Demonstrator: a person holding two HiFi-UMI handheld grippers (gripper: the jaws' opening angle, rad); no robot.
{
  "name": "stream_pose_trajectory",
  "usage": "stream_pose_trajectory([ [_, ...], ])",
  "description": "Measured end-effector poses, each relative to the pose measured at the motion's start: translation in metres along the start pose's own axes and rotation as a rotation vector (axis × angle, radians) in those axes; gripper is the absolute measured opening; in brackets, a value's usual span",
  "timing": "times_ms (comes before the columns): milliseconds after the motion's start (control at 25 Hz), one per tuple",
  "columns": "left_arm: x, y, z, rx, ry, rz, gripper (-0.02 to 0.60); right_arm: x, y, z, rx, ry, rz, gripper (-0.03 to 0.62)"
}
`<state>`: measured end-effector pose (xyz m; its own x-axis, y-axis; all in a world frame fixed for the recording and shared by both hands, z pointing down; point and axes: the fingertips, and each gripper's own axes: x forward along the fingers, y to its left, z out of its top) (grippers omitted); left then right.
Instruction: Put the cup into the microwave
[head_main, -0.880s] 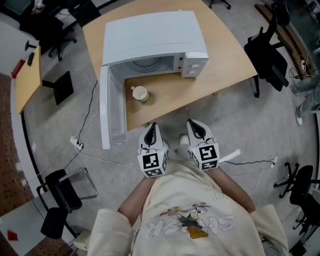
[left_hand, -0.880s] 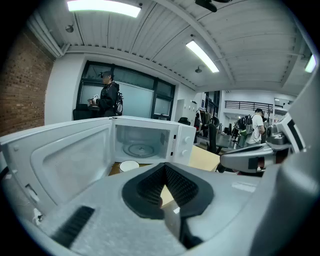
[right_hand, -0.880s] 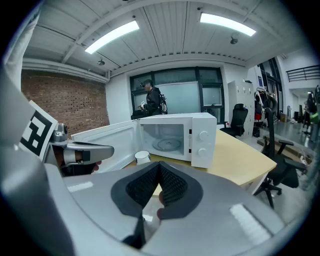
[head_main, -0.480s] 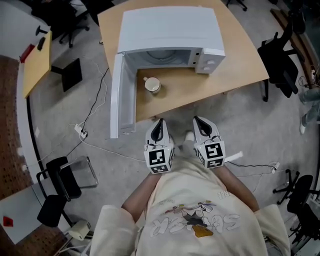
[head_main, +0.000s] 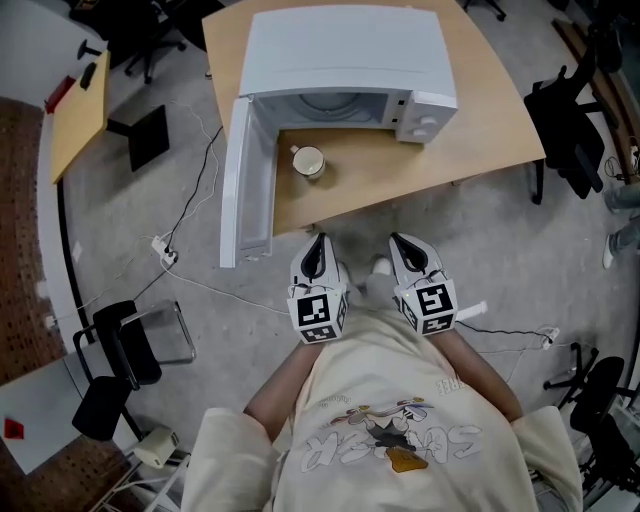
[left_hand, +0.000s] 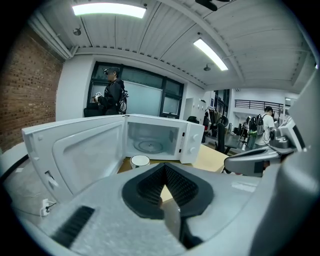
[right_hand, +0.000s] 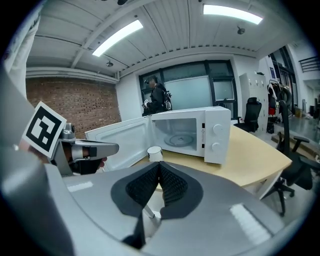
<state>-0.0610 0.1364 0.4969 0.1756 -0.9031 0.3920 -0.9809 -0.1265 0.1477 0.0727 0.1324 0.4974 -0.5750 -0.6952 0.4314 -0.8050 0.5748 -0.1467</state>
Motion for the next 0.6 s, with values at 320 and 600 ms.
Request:
stream_pose_trajectory([
  [320, 0.003, -0.013, 0.0, 0.002, 0.0, 0.056, 0.004, 0.01, -0.019, 0.001, -0.004, -0.017, 0.035, 0.006],
  [600, 0.014, 0.008, -0.001, -0.012, 0.031, 0.102, 0.004, 0.046, -0.026, 0.005, -0.01, 0.011, 0.072, 0.008],
])
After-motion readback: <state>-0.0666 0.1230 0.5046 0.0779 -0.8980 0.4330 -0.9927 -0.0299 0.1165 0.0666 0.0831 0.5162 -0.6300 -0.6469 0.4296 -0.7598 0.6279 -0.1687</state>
